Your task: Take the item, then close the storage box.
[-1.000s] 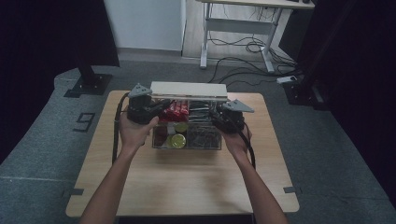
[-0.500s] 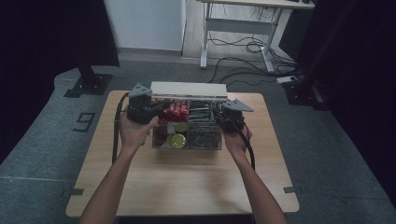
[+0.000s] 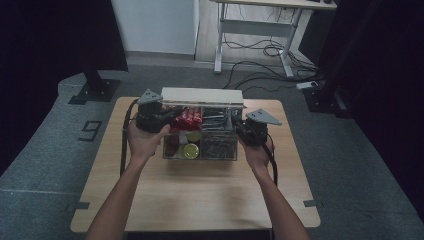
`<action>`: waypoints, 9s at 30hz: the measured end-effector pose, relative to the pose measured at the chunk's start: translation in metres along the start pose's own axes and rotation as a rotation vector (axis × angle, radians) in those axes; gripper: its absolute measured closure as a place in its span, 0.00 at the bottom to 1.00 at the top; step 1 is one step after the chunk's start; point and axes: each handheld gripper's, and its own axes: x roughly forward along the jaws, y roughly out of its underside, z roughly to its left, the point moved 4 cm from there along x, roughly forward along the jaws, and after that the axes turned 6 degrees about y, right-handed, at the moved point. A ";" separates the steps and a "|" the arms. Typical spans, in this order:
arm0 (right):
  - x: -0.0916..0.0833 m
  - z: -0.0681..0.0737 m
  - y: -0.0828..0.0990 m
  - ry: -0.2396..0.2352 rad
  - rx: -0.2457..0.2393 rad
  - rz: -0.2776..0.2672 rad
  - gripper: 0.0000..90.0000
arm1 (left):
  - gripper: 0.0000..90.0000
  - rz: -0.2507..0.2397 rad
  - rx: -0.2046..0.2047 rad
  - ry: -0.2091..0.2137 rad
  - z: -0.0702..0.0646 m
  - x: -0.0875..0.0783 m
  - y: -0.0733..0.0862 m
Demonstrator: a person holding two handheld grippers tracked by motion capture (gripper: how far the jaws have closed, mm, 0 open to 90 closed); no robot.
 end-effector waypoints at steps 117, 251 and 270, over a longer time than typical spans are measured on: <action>-0.079 -0.079 0.078 0.080 0.136 -0.083 0.99 | 1.00 0.007 -0.003 -0.001 -0.003 0.002 0.002; -0.040 -0.106 0.182 0.175 0.183 0.156 0.61 | 1.00 0.010 -0.016 0.015 -0.005 0.004 0.018; -0.037 -0.103 0.186 0.171 0.180 0.172 0.61 | 1.00 0.036 -0.013 0.011 -0.004 0.007 0.031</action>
